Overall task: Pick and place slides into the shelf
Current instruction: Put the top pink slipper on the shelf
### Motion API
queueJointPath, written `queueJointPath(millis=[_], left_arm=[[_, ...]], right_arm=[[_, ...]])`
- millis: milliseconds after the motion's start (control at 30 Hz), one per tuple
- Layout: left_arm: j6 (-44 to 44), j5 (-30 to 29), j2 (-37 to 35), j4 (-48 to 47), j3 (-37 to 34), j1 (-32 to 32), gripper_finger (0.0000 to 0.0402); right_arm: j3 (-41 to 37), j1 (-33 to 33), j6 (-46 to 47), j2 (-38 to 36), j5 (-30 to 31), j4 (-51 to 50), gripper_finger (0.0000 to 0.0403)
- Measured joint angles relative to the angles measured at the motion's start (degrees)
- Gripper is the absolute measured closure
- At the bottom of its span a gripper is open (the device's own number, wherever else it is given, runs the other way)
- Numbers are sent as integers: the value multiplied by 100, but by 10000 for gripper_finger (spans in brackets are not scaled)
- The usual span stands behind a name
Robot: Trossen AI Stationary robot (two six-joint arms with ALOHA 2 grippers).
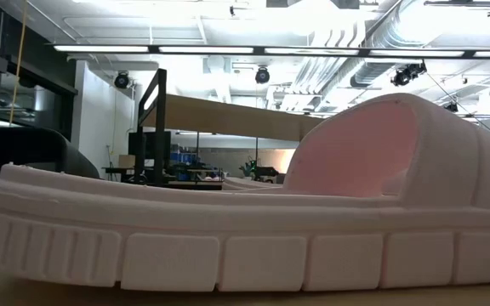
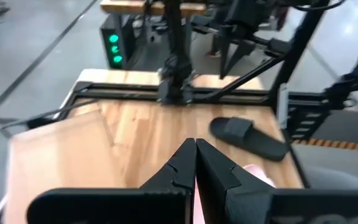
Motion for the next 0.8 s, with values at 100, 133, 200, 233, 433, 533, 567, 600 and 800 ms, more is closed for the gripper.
queueJointPath(millis=[100, 133, 200, 233, 433, 533, 567, 600, 800], left_arm=[[-16, -28, 97, -127, 2, -8, 401], [-19, 7, 155, -130, 2, -45, 401], [-22, 39, 249, -124, 2, -178, 401], [-22, 60, 299, -118, 2, -248, 401], [90, 101, 594, -109, 0, -730, 401], [90, 99, 632, -108, 0, -897, 401], [90, 95, 638, -96, 0, -939, 401], [92, 90, 640, -95, 0, -973, 401], [90, 50, 643, -89, 0, -1021, 401]], right_arm=[[-435, -166, -127, -171, -118, 392, 402], [-575, -215, -183, -237, -145, 534, 402], [-840, -296, -311, -374, -205, 815, 402], [-970, -340, -366, -444, -234, 959, 402], [-1766, -687, -725, -787, -1074, 2042, 401], [-2150, -845, -791, -855, -1438, 2484, 386], [-2272, -893, -791, -860, -1491, 2581, 377], [-2388, -929, -791, -862, -1513, 2653, 365], [-3087, -1203, -749, -863, -1759, 3280, 278]])
